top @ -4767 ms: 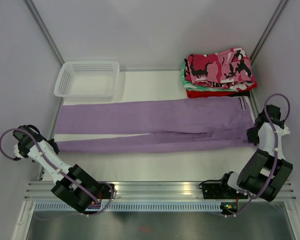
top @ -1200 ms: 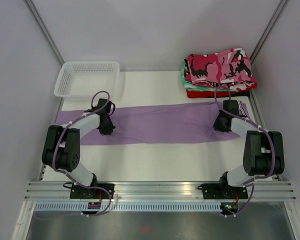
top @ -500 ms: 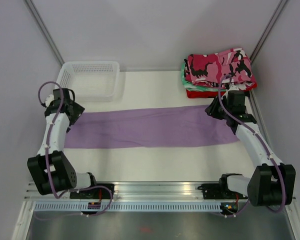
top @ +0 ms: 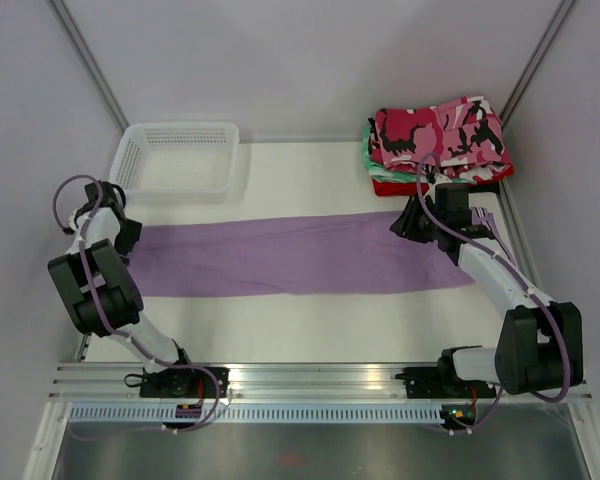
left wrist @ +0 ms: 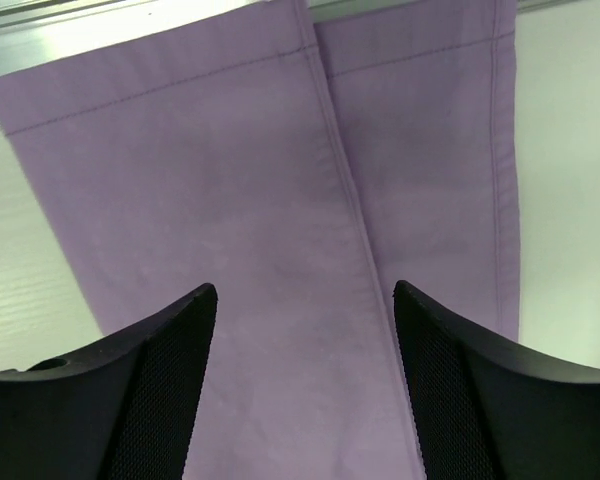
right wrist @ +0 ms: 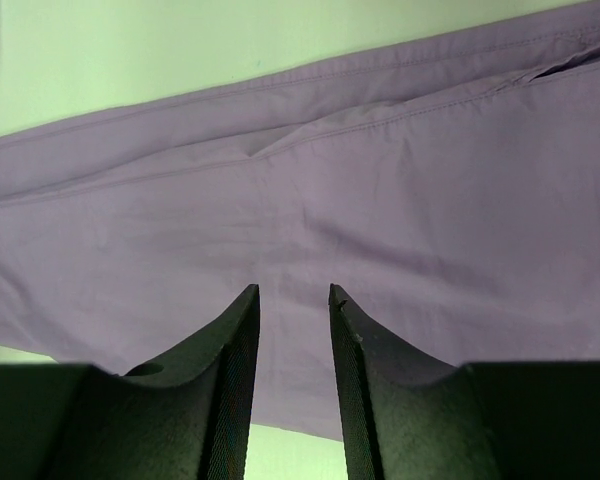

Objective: Fold and stack the trousers
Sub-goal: Fold the trousers

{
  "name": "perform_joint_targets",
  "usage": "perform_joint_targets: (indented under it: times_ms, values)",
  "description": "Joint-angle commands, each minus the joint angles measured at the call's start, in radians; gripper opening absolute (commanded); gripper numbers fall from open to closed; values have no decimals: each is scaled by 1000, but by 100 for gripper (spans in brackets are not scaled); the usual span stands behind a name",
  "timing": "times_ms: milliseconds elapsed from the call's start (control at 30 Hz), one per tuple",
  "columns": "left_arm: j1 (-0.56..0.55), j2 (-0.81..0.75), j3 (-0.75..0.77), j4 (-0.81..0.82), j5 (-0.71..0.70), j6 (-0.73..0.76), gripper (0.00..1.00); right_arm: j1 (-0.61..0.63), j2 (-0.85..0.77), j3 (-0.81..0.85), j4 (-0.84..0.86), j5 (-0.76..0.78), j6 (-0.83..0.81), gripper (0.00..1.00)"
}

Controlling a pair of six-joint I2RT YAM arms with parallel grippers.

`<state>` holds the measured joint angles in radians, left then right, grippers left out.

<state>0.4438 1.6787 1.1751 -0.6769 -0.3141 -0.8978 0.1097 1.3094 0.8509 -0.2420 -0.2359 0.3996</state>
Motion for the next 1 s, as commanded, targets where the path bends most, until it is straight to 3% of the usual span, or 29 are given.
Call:
perform_joint_targets:
  times_ms: [0, 200, 400, 533, 700, 867, 900, 967]
  values:
    - [6, 51, 49, 103, -5, -13, 76, 10, 22, 28, 15, -7, -7, 41]
    - [6, 143, 84, 112, -5, 2, 67, 18, 19, 45, -5, 35, 1, 41]
    - [6, 184, 83, 151, 4, 23, 66, 22, 31, 73, -40, 55, -4, 41]
    - [6, 208, 81, 163, 20, 28, 57, 28, 33, 92, -63, 75, -10, 41]
    - [4, 233, 92, 160, 40, 36, 41, 30, 2, 94, -86, 102, -10, 41]
    - [6, 191, 69, 163, 14, 39, 14, 30, -39, 77, -115, 141, -19, 41]
    - [6, 179, 69, 162, 12, 39, 3, 31, -56, 67, -120, 153, -19, 41]
    - [6, 165, 70, 157, 6, 42, 2, 31, -84, 57, -125, 162, -21, 41]
